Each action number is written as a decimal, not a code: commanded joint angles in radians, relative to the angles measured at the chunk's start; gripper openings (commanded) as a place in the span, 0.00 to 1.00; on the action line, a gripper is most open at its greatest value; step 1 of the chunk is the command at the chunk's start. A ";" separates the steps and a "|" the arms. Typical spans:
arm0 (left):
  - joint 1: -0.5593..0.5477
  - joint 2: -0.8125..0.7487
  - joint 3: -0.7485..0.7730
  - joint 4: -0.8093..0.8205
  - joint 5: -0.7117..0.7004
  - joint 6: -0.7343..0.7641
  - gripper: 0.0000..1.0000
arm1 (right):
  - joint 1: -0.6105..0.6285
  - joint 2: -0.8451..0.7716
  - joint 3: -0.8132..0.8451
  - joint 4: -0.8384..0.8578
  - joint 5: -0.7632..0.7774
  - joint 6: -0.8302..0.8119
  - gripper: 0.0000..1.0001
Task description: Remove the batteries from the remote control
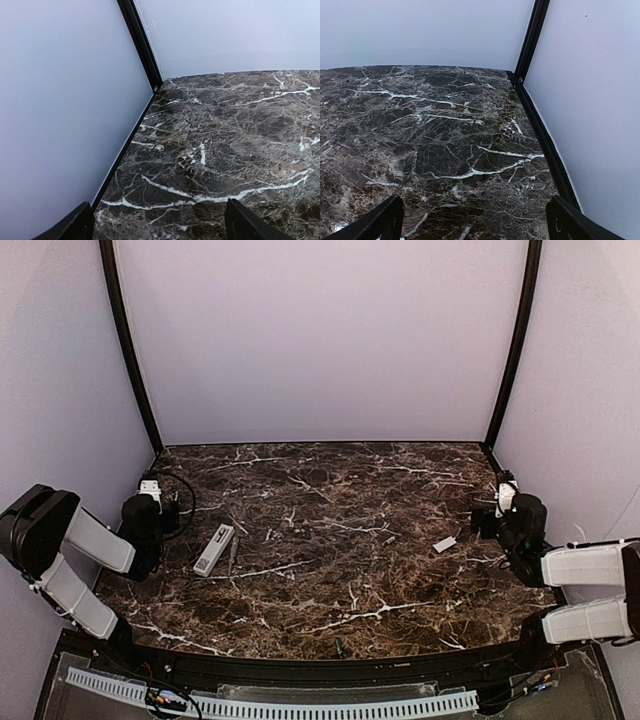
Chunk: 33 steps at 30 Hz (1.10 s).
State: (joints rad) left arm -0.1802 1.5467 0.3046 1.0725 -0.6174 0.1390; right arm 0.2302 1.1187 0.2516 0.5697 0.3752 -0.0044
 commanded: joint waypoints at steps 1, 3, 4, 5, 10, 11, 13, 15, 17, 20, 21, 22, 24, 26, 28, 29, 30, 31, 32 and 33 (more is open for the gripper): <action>0.023 -0.012 -0.012 0.070 0.117 0.003 0.91 | -0.065 0.055 -0.066 0.287 -0.121 -0.046 0.99; 0.036 -0.013 -0.014 0.066 0.160 0.000 0.91 | -0.094 0.080 -0.052 0.297 -0.146 -0.046 0.98; 0.041 -0.013 -0.015 0.067 0.190 -0.006 0.91 | -0.109 0.091 -0.048 0.308 -0.176 -0.054 0.98; 0.051 -0.012 -0.020 0.071 0.203 -0.010 0.91 | -0.124 0.102 -0.046 0.325 -0.196 -0.058 0.98; 0.072 0.032 -0.053 0.157 0.249 -0.025 0.91 | -0.191 0.152 -0.029 0.370 -0.241 -0.062 0.98; 0.072 0.027 -0.048 0.136 0.256 -0.029 0.92 | -0.205 0.156 -0.026 0.370 -0.261 -0.060 0.99; 0.074 0.045 -0.048 0.174 0.259 -0.016 0.93 | -0.221 0.159 -0.024 0.370 -0.289 -0.053 0.99; 0.074 0.035 -0.044 0.142 0.257 -0.025 0.93 | -0.237 0.162 -0.026 0.386 -0.319 -0.050 0.98; 0.073 0.039 -0.044 0.153 0.258 -0.020 0.97 | -0.256 0.188 -0.024 0.427 -0.351 -0.053 0.99; 0.074 0.039 -0.044 0.152 0.256 -0.023 0.98 | -0.266 0.251 -0.007 0.489 -0.371 -0.051 0.98; 0.074 0.039 -0.046 0.154 0.256 -0.022 0.99 | -0.275 0.275 -0.008 0.519 -0.396 -0.039 0.99; 0.074 0.042 -0.046 0.165 0.257 -0.020 0.99 | -0.285 0.303 -0.016 0.560 -0.417 -0.030 0.99; 0.074 0.042 -0.047 0.162 0.256 -0.021 0.98 | -0.293 0.368 -0.026 0.654 -0.437 -0.021 0.99; 0.073 0.042 -0.047 0.163 0.257 -0.021 0.99 | -0.293 0.434 -0.046 0.752 -0.472 -0.037 0.99; 0.073 0.041 -0.048 0.163 0.258 -0.021 0.99 | -0.293 0.418 -0.048 0.727 -0.505 -0.050 0.99; 0.074 0.041 -0.047 0.163 0.258 -0.021 0.99 | -0.295 0.418 -0.041 0.715 -0.505 -0.051 0.99; 0.073 0.042 -0.047 0.164 0.258 -0.020 0.99 | -0.293 0.427 -0.034 0.718 -0.505 -0.049 0.99; 0.073 0.041 -0.047 0.163 0.258 -0.020 0.99 | -0.294 0.430 -0.025 0.705 -0.503 -0.047 0.98; 0.073 0.041 -0.047 0.163 0.258 -0.021 0.99 | -0.296 0.427 -0.012 0.671 -0.503 -0.049 0.99; 0.073 0.041 -0.047 0.164 0.258 -0.021 0.98 | -0.295 0.425 0.002 0.647 -0.502 -0.051 0.99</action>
State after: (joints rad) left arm -0.1131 1.5860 0.2710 1.2068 -0.3679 0.1234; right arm -0.0601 1.5410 0.2176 1.2022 -0.0959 -0.0475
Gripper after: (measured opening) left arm 0.986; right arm 0.986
